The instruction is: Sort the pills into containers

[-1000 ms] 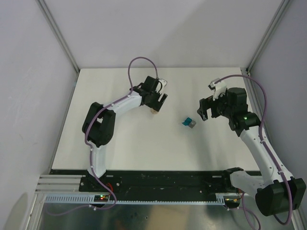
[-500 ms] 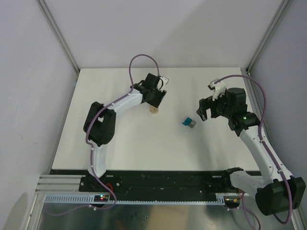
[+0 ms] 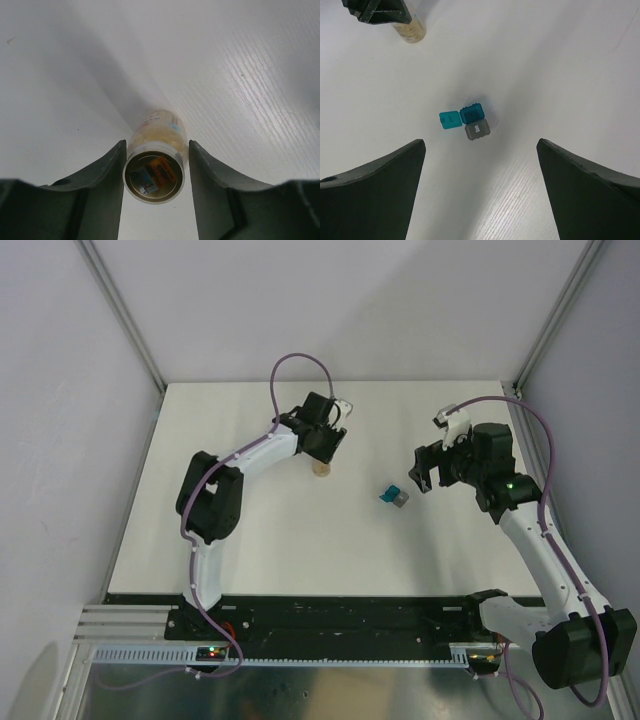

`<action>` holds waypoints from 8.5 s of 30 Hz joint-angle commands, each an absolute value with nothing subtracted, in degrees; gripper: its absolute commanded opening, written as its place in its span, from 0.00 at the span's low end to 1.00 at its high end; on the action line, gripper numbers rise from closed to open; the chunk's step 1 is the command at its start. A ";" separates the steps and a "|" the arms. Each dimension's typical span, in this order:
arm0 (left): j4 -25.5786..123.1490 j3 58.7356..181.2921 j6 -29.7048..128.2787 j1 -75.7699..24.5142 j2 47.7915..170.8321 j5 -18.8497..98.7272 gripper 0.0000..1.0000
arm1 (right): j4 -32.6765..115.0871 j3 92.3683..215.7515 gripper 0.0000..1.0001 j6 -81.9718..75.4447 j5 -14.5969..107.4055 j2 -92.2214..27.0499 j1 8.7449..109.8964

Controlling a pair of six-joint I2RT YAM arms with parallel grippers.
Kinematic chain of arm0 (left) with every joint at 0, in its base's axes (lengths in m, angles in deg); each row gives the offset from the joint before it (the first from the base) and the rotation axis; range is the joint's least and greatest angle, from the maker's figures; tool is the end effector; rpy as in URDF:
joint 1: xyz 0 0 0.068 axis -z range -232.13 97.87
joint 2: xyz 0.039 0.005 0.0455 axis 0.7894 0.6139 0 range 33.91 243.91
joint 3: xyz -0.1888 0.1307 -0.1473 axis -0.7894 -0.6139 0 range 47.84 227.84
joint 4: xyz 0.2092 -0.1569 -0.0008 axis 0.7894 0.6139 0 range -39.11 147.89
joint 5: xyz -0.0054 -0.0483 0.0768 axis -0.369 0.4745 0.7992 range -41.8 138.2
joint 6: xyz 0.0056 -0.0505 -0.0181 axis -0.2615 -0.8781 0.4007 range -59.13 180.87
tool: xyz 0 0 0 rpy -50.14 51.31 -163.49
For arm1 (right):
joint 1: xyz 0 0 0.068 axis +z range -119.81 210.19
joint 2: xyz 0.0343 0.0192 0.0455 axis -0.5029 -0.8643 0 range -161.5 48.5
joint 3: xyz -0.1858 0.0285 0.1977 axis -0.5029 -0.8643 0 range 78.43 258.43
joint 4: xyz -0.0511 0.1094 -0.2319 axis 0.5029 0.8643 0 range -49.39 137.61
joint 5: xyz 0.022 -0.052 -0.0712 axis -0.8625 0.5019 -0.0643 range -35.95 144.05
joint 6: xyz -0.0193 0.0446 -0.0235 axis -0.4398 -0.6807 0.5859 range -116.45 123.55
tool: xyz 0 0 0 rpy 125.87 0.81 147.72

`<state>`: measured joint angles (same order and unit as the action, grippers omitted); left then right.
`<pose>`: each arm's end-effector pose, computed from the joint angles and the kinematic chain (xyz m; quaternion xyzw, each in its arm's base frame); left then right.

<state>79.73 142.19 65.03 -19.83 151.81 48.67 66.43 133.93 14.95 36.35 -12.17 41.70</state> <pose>0.3881 -0.2450 0.2170 0.2949 0.8995 -0.0745 0.3135 0.2257 0.0570 0.3258 -0.2450 0.8278 0.1343 0.4866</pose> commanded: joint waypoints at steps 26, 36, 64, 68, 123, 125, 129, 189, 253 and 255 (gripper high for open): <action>84.42 142.88 59.10 -19.43 126.59 13.12 0.00 | 63.75 144.88 0.99 17.58 22.13 -13.87 47.51; 84.31 149.10 48.22 -17.68 124.57 7.17 0.00 | 62.71 149.98 0.99 21.81 22.78 -17.74 55.36; 80.77 146.17 41.40 -16.38 121.65 2.78 0.16 | 64.13 150.14 0.14 24.99 20.93 -19.39 59.01; 80.77 144.87 45.16 -16.59 120.51 1.56 0.58 | 68.11 150.14 0.01 26.94 18.73 -18.40 59.02; 73.63 131.46 26.10 -12.49 116.72 20.80 0.00 | 73.16 152.59 0.00 28.75 43.42 -15.49 67.24; 72.81 131.22 24.60 -12.53 116.95 19.57 0.15 | 73.53 152.56 0.00 28.88 44.53 -15.69 67.52; 72.17 131.21 26.48 -12.58 116.29 18.06 0.69 | 75.25 152.58 0.00 29.39 42.83 -15.59 67.13; 73.62 129.24 27.08 -12.36 115.04 22.92 0.17 | 77.31 154.64 0.00 28.49 47.18 -18.40 67.25; 77.48 130.55 75.00 -9.20 109.50 3.00 0.29 | 91.05 153.53 0.00 32.06 12.53 -18.17 62.61; 77.46 130.92 72.90 -9.16 109.76 4.25 0.23 | 90.35 153.39 0.00 31.62 14.57 -17.92 62.73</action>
<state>78.83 127.57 76.31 -9.28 109.45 1.83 92.47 152.16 32.52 11.61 -18.70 62.27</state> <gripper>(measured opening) 0.468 0.576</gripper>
